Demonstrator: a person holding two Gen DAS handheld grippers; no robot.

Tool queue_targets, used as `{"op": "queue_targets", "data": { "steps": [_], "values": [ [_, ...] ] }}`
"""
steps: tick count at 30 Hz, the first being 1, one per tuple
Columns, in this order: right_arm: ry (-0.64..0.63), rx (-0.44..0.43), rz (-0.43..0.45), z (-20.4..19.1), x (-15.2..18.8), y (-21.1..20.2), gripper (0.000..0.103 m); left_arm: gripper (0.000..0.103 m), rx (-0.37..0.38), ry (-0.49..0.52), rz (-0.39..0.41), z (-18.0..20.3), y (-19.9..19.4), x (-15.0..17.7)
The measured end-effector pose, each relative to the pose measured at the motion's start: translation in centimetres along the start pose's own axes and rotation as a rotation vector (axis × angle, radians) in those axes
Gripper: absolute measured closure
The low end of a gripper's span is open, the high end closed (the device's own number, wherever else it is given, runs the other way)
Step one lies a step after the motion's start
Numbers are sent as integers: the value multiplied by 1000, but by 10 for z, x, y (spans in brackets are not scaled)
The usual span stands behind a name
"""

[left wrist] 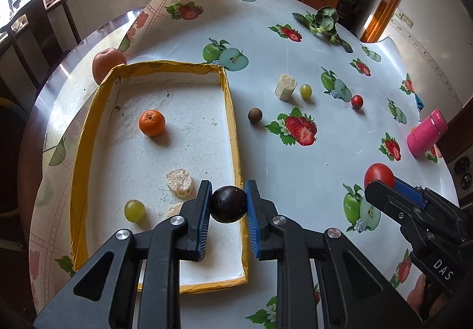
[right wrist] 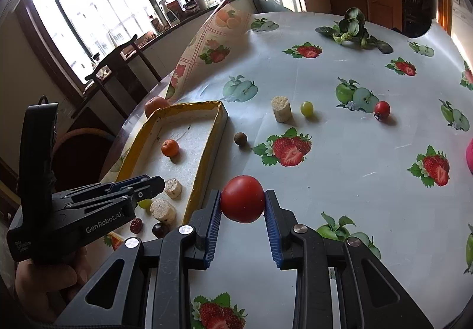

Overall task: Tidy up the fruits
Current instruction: 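Carry the plum in the left tool into the tray while the right tool carries the tomato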

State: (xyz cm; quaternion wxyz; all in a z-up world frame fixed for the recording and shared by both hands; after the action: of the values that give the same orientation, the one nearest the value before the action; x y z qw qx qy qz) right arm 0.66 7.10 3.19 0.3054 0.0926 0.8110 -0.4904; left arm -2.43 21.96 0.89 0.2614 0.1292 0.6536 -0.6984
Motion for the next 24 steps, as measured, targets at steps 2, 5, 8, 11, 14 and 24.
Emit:
{"op": "queue_targets", "data": {
  "steps": [2,5,8,11,14,24],
  "values": [
    [-7,-6,-2,-5,1,0,74,83,-3,-2,0,-3,-1,1],
    [-9,-13,-4,-8,2,1,74,83,-8,-4,2,-7,-3,2],
    [-13,-16,-7,-11,3,2,74,83,-11,-9,1,-10,-3,3],
    [-17,-20,-14,-13,4,4,74,83,-13,-16,2,-14,-3,4],
    [-22,-23,-20,-16,6,7,74,83,-18,-21,0,-18,-3,5],
    [-35,-37,-43,-26,9,19,74,83,-26,-45,-15,-34,4,9]
  ]
}}
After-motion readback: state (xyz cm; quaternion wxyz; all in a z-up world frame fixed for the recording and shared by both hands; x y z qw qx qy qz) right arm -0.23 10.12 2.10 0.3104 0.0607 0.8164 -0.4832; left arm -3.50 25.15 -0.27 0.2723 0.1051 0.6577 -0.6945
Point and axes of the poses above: each gripper's, at about its wrist camera, not at the fingertips, and y roughly the way its jaws point, z to its right, x to its underside, the point moved 8 cm from there along y, roughly the way its jaws point, and after that the axes turned 3 degrees about z, right-handed, at the moved point
